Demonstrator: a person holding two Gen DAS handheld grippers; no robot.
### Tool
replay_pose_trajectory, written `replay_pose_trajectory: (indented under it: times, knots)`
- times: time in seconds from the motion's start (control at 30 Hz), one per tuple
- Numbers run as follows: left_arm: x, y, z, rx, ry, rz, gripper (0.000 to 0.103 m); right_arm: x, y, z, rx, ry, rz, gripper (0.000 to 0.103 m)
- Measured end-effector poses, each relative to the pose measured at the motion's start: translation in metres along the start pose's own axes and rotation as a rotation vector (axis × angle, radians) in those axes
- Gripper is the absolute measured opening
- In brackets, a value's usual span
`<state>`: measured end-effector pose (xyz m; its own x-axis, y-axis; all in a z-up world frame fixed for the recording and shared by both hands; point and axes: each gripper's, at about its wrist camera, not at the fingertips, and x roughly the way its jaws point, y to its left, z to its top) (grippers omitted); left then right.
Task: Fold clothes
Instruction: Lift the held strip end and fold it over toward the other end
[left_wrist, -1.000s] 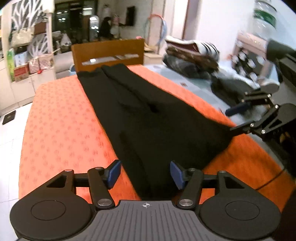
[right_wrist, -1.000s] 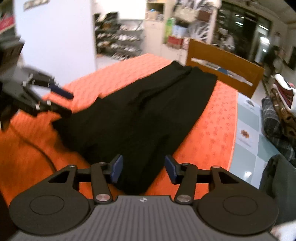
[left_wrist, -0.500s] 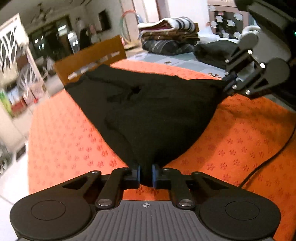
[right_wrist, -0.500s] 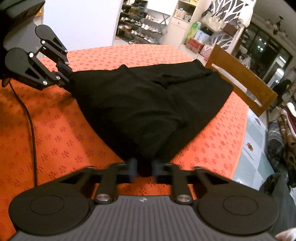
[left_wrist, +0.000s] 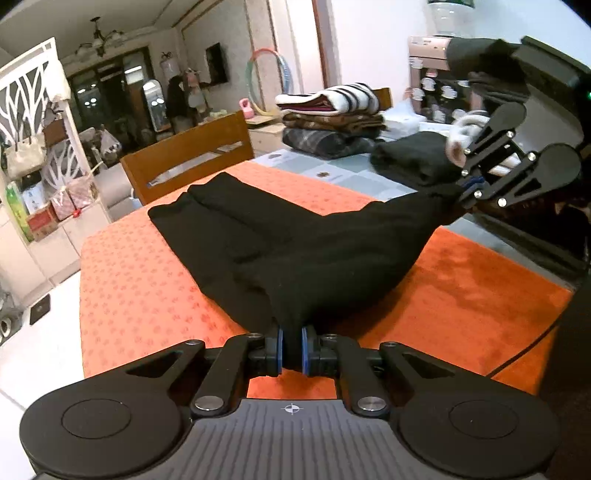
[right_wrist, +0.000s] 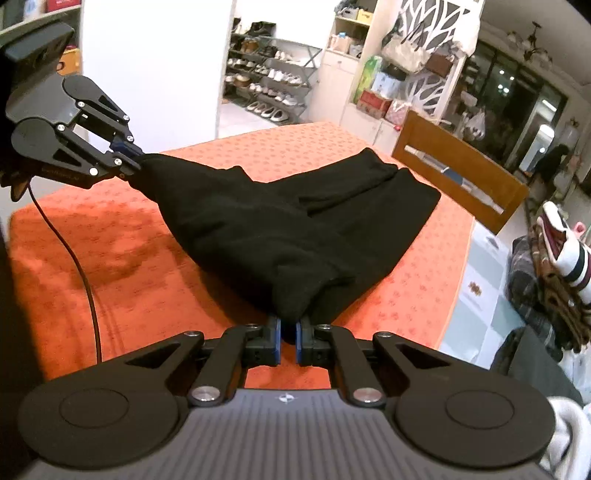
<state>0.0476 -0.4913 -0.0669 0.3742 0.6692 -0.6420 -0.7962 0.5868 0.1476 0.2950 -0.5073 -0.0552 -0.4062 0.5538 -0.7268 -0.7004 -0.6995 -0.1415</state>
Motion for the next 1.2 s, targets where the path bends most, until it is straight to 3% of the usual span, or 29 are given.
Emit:
replay_pose_trajectory:
  times: [0.17, 0.27, 0.53, 0.93, 1.2]
  knots:
    - [-0.027, -0.01, -0.015, -0.085, 0.051, -0.076, 0.011, -0.021, 0.019, -0.01, 0.061, 0.055, 0.087, 0.008]
    - [-0.031, -0.013, -0.023, -0.131, 0.069, -0.075, 0.012, -0.024, 0.028, -0.017, 0.091, 0.08, 0.129, 0.008]
    - [-0.03, 0.001, -0.01, -0.19, 0.023, -0.05, 0.012, -0.026, 0.023, -0.001, 0.066, 0.066, 0.104, 0.009]
    - [-0.007, 0.054, 0.043, -0.333, -0.062, 0.0, 0.012, -0.024, -0.046, 0.047, 0.234, -0.05, 0.056, 0.009]
    - [0.058, 0.1, 0.076, -0.39, -0.052, 0.028, 0.012, 0.023, -0.105, 0.081, 0.324, -0.087, 0.02, 0.01]
